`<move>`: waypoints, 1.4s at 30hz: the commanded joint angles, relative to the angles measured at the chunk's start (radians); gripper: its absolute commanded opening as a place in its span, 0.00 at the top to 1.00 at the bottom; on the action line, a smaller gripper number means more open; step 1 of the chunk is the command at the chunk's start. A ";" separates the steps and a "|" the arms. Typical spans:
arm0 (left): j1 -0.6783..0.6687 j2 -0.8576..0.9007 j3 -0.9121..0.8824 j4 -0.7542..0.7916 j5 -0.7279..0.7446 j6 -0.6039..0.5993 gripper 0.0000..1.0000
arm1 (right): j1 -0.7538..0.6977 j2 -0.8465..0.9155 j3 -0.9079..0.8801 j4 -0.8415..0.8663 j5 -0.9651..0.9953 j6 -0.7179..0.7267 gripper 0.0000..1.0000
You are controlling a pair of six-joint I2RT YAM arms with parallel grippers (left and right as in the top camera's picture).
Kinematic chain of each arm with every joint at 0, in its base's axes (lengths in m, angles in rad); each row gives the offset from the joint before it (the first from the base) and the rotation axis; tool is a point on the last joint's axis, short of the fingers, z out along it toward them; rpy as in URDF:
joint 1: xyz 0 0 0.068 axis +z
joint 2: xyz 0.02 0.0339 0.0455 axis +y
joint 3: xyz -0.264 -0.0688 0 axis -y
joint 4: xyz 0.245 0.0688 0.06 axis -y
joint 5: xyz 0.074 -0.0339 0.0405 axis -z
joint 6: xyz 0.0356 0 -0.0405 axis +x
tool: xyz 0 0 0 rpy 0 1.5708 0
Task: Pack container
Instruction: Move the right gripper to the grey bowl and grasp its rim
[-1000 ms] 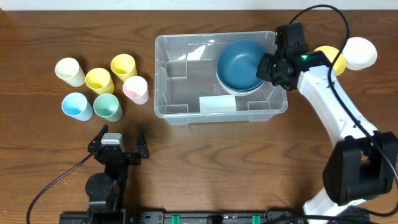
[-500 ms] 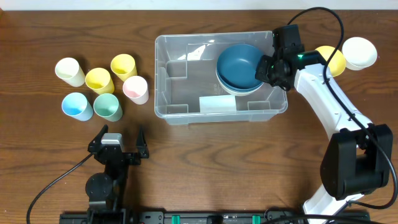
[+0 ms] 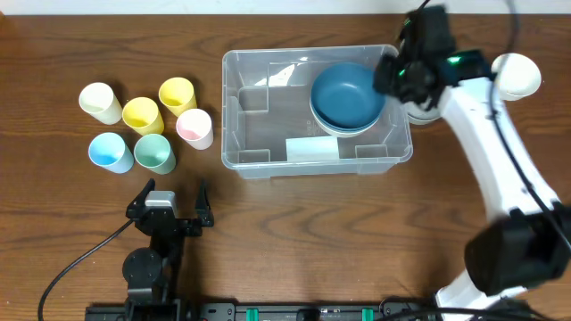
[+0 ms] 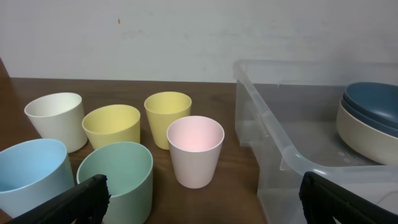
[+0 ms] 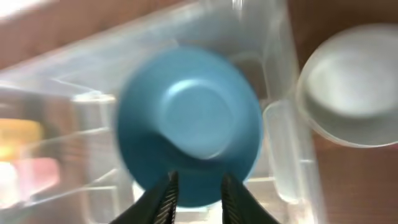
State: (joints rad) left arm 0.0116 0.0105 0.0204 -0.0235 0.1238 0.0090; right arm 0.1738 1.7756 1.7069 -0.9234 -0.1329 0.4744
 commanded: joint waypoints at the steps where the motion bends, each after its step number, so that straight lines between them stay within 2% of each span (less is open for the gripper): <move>1: 0.005 -0.004 -0.016 -0.036 0.014 0.017 0.02 | -0.085 -0.094 0.079 -0.048 -0.002 -0.032 0.71; 5: 0.005 -0.004 -0.016 -0.036 0.014 0.017 0.02 | -0.214 -0.120 0.082 -0.101 -0.002 -0.035 0.64; 11: 0.005 -0.004 -0.016 -0.036 0.014 0.017 0.02 | -0.337 -0.060 0.077 -0.105 -0.005 -0.064 0.63; 16: 0.005 -0.004 -0.016 -0.036 0.014 0.017 0.02 | -0.343 0.048 0.077 -0.094 0.052 -0.024 0.64; 27: 0.005 -0.005 -0.016 -0.036 0.014 0.017 0.02 | -0.343 0.332 0.077 -0.116 0.047 0.045 0.69; 36: 0.005 -0.004 -0.016 -0.036 0.014 0.017 0.02 | -0.343 0.359 0.068 -0.094 0.085 0.045 0.68; 42: 0.005 -0.004 -0.016 -0.036 0.014 0.017 0.02 | -0.343 0.359 -0.014 -0.024 0.082 0.045 0.68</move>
State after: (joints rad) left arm 0.0116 0.0105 0.0204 -0.0235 0.1238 0.0090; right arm -0.1692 2.1365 1.7424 -0.9604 -0.0677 0.5079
